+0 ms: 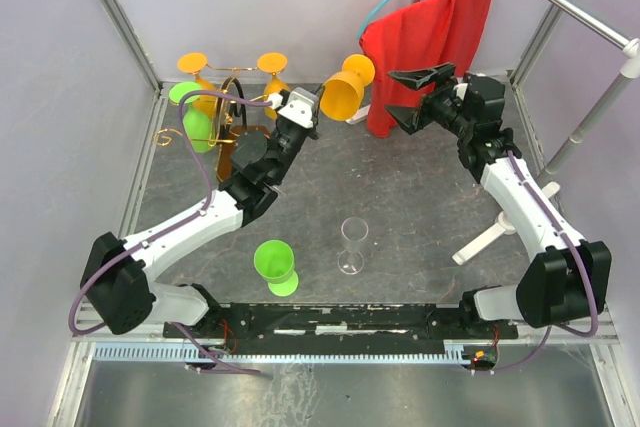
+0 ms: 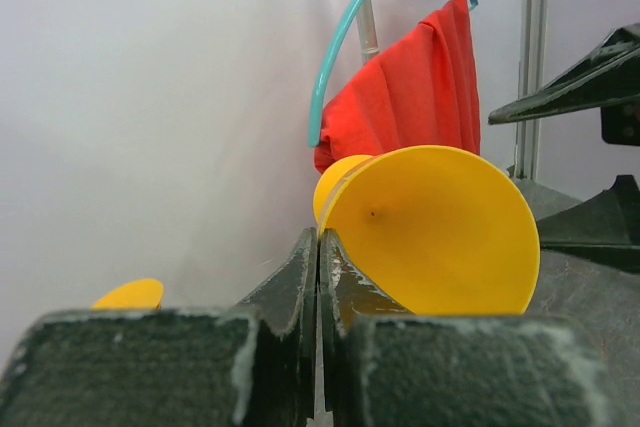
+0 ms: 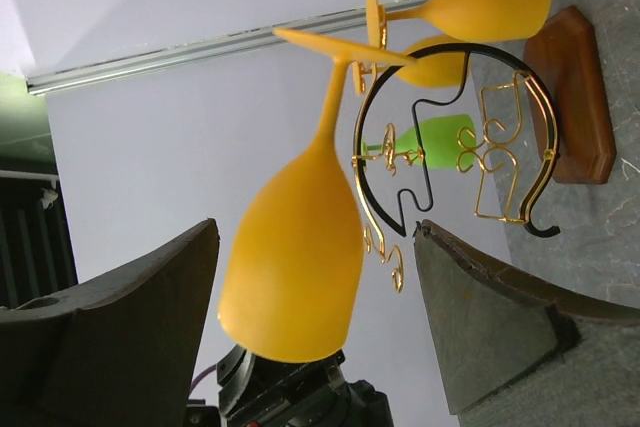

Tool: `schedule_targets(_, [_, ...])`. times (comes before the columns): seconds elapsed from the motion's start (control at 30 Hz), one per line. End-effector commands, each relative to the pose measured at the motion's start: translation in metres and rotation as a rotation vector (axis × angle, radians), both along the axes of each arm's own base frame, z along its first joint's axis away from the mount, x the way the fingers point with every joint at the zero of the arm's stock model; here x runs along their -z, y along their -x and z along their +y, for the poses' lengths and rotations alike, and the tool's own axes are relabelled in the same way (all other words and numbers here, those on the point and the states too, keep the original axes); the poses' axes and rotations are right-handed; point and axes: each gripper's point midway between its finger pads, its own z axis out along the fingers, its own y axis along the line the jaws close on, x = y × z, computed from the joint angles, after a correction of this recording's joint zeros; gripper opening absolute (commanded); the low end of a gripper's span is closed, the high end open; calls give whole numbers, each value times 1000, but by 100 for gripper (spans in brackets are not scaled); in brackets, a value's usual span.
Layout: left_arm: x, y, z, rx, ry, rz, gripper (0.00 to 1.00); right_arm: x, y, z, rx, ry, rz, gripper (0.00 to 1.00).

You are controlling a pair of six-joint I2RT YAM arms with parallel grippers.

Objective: Place the wine glass upside down on the wine glass rack
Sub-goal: Turn the wine glass upside down at the wine rack.

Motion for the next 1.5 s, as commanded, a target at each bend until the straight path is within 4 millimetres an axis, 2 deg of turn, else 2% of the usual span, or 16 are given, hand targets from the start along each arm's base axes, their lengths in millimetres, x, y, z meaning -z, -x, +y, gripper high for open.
schedule_targets(0.0, [-36, 14, 5, 16, 59, -124, 3, -20, -4, 9, -25, -35, -52, 86])
schedule_targets(0.37, [-33, 13, -11, 75, 49, -127, 3, -29, -25, 42, -67, -73, -91, 83])
schedule_targets(0.57, [-33, 11, -14, 80, 56, -124, 3, -33, -29, 55, -86, -98, -105, 78])
schedule_targets(0.7, [-34, 11, -13, 78, 63, -126, 3, -33, -31, 61, -94, -115, -110, 68])
schedule_targets(0.83, [-34, 11, -13, 76, 59, -129, 3, -34, -32, 64, -103, -133, -120, 49])
schedule_targets(1.03, [-31, 14, -14, 91, 60, -125, 3, -34, -33, 66, -107, -136, -131, 29])
schedule_targets(1.27, [-33, 18, -10, 95, 69, -131, 3, -38, -33, 67, -108, -138, -154, 11])
schedule_targets(1.47, [-33, 22, -6, 94, 70, -134, 3, -40, -34, 67, -109, -140, -171, 1])
